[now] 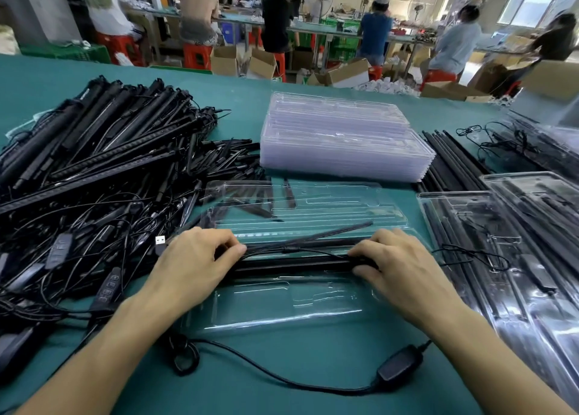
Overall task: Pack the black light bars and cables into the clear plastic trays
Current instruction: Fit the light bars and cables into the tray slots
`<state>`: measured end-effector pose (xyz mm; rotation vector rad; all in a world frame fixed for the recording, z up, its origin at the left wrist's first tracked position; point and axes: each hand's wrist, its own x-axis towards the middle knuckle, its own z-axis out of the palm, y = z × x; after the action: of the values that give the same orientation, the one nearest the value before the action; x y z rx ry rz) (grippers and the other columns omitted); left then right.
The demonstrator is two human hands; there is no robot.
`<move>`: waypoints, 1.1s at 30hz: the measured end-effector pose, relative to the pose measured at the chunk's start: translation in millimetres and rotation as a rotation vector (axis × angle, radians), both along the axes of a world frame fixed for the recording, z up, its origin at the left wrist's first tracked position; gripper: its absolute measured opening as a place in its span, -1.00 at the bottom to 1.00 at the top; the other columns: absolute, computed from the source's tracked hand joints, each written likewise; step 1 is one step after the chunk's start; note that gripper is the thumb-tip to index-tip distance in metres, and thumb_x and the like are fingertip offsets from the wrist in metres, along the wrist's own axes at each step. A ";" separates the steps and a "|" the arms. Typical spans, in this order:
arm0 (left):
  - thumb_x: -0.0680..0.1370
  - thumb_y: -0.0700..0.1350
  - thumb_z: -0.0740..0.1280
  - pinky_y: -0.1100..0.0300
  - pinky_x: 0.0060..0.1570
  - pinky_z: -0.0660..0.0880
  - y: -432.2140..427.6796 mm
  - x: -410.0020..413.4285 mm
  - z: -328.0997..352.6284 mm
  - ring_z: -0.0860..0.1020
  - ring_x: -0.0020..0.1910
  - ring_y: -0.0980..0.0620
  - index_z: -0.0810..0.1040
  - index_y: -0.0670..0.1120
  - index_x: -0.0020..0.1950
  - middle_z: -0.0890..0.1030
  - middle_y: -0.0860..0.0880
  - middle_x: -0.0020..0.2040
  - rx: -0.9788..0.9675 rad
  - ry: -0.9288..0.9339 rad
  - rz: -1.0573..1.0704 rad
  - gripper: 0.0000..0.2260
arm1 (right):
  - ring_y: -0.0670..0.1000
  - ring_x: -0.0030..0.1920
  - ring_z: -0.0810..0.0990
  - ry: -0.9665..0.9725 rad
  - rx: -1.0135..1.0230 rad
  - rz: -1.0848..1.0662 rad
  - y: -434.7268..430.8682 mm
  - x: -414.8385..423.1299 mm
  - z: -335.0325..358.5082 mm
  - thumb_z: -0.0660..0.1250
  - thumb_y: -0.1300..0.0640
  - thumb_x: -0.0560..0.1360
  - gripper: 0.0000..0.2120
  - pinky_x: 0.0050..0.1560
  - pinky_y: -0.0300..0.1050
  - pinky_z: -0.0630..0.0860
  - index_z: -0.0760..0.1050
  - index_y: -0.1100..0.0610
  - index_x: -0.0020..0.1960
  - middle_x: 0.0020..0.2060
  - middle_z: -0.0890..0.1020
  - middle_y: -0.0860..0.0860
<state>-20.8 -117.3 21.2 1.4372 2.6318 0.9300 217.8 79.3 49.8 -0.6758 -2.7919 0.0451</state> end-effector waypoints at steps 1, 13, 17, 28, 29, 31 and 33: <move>0.55 0.17 0.28 0.00 -0.01 0.50 0.2 0.4 -0.4 0.52 -0.14 0.08 0.64 0.11 -0.13 0.61 0.16 -0.23 0.006 0.008 -0.015 -0.79 | 0.02 0.06 0.49 -0.024 -0.022 0.011 0.8 -0.7 0.2 0.37 -0.03 0.53 -0.75 0.11 -0.07 0.41 0.57 -0.09 0.21 -0.01 0.54 -0.09; 0.38 0.41 0.22 0.14 0.19 0.42 12.0 7.5 -6.2 0.47 0.07 0.22 0.61 0.14 0.22 0.54 0.30 0.02 -0.005 -0.072 -0.310 -0.45 | 0.03 0.13 0.48 -0.113 -0.160 -0.010 -12.5 -38.4 10.4 0.22 -0.19 0.58 -0.72 0.10 -0.03 0.43 0.58 -0.14 0.19 -0.10 0.44 -0.10; 0.36 0.41 0.23 0.17 0.18 0.39 12.8 6.5 -7.7 0.43 0.05 0.29 0.60 0.17 0.20 0.50 0.37 -0.01 -0.034 -0.064 -0.312 -0.46 | 0.07 0.12 0.51 -0.190 -0.157 0.099 -13.7 -58.8 18.3 0.26 -0.03 0.60 -0.80 0.07 -0.04 0.47 0.62 -0.07 0.12 -0.01 0.53 -0.03; 0.42 0.24 0.46 0.10 0.09 0.41 14.2 6.6 -4.6 0.44 0.01 0.17 0.56 0.22 0.15 0.56 0.27 -0.02 -0.091 -0.103 -0.243 -0.65 | 0.15 -0.08 0.50 -0.135 -0.103 0.163 -14.3 -55.8 44.2 0.25 -0.10 0.57 -0.78 -0.08 0.07 0.47 0.33 0.03 0.04 -0.10 0.55 0.01; 0.42 0.24 0.46 0.09 0.08 0.42 14.0 6.4 -4.2 0.45 0.01 0.15 0.56 0.22 0.13 0.56 0.27 -0.03 -0.094 -0.108 -0.242 -0.67 | 0.12 -0.04 0.51 -0.175 -0.125 0.134 -8.7 -51.5 52.6 0.30 -0.18 0.51 -0.73 -0.04 0.06 0.48 0.37 -0.02 0.05 -0.07 0.55 0.00; 0.43 0.23 0.46 0.07 0.07 0.43 13.7 6.6 -3.3 0.46 0.00 0.13 0.56 0.21 0.09 0.57 0.25 -0.05 -0.094 -0.109 -0.246 -0.71 | 0.14 -0.01 0.56 -0.258 -0.080 0.018 8.6 -40.4 65.7 0.35 -0.18 0.48 -0.78 0.00 0.03 0.52 0.45 -0.10 0.03 -0.04 0.58 0.02; 0.45 0.21 0.45 0.09 0.08 0.42 13.9 6.5 -3.4 0.44 0.00 0.14 0.55 0.20 0.09 0.56 0.23 -0.04 -0.098 -0.086 -0.250 -0.74 | 0.16 -0.02 0.60 -0.293 0.028 -0.135 30.5 -25.5 74.6 0.34 -0.11 0.51 -0.88 -0.07 -0.03 0.50 0.49 -0.12 0.00 -0.02 0.60 0.04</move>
<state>-14.2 -103.4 17.8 1.6146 2.3318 0.8056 192.4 109.8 124.4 -0.9298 -3.0062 -0.1294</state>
